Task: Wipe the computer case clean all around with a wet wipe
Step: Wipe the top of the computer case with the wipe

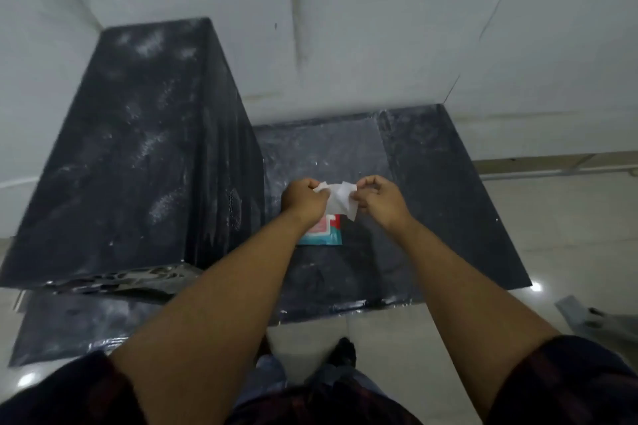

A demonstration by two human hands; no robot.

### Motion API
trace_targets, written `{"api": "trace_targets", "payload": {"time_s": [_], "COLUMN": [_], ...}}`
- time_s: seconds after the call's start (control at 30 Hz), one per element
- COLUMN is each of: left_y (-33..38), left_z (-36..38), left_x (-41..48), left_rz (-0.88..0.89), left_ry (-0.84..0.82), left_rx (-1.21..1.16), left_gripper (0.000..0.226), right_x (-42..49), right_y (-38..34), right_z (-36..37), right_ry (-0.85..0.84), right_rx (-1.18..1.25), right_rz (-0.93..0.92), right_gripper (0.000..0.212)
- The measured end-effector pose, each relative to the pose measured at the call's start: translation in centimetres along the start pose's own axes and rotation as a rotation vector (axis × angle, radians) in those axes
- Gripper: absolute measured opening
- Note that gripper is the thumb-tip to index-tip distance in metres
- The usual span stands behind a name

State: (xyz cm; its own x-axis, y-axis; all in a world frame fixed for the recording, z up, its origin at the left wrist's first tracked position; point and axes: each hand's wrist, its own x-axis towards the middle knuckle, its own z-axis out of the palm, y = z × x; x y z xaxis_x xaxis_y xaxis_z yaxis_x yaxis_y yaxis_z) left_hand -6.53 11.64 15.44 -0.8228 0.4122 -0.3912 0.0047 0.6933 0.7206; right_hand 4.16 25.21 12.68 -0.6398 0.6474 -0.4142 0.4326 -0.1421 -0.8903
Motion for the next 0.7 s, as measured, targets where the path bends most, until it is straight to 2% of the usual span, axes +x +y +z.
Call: {"api": "trace_targets", "payload": {"time_s": [0.13, 0.27, 0.43, 0.57, 0.7], "left_y": [5.9, 11.7, 17.4, 19.4, 19.5], "left_z": [-3.1, -7.5, -13.9, -18.2, -22.1], "left_x": [1.3, 2.2, 1.5, 1.3, 1.9], "left_rz": [0.127, 0.241, 0.333, 0.369, 0.342], "left_ry": [0.012, 0.044, 0.046, 0.060, -0.065], "left_rx": [0.034, 0.098, 0.087, 0.069, -0.036], "left_gripper": [0.012, 0.022, 0.034, 0.037, 0.032], "right_x": [0.4, 0.4, -0.5, -1.1, -1.4], "right_y": [-5.7, -11.1, -17.1, -21.3, -24.8], "right_z": [-1.2, -1.8, -1.4, 0.1, 2.4], "right_ry": [0.027, -0.009, -0.043, -0.100, -0.172], "right_rx": [0.193, 0.389, 0.430, 0.500, 0.562], "right_rz": [-0.045, -0.096, -0.188, -0.240, -0.277], "right_gripper": [0.022, 0.025, 0.041, 0.047, 0.049]}}
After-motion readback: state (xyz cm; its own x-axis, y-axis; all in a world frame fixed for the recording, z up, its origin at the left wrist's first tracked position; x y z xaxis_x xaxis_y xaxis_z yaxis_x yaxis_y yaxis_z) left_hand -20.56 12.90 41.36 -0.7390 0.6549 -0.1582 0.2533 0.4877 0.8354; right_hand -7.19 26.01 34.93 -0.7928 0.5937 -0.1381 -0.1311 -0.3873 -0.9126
